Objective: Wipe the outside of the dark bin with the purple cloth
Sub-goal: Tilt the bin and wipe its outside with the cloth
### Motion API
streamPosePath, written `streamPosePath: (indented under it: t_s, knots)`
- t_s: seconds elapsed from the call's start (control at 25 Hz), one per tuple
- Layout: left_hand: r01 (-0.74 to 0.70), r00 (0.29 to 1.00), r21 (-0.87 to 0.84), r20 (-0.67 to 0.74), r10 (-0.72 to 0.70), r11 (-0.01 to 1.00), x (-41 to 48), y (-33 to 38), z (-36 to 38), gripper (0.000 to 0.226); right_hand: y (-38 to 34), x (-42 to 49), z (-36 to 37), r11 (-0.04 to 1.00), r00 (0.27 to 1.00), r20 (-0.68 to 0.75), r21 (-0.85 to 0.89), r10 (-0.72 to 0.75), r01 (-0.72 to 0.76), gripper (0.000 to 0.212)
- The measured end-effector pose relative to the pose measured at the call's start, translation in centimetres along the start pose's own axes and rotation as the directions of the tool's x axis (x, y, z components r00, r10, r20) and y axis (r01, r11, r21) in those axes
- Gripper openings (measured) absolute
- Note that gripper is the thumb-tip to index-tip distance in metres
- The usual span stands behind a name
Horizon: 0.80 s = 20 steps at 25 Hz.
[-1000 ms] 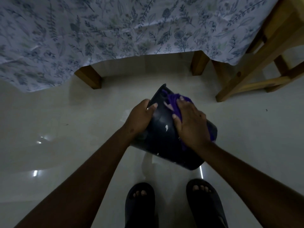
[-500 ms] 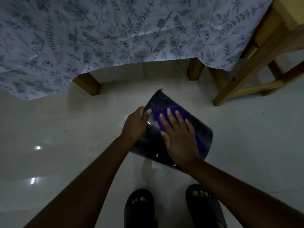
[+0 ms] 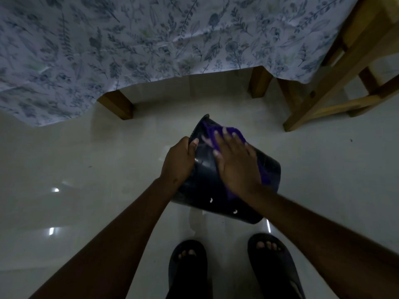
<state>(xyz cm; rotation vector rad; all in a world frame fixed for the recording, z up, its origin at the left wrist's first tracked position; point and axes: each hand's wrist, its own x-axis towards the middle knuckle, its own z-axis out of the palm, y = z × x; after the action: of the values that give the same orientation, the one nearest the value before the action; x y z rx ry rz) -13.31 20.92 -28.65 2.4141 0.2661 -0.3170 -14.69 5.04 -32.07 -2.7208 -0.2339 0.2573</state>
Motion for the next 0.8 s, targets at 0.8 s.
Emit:
streamPosePath:
  t_s: [0.8]
  knots:
    - [0.020, 1.000, 0.069, 0.011, -0.020, 0.997, 0.2, -0.9, 0.1, 0.038, -1.2, -6.3, 0.8, 0.993, 0.996, 0.016, -0.071, -0.092, 0.093, 0.058]
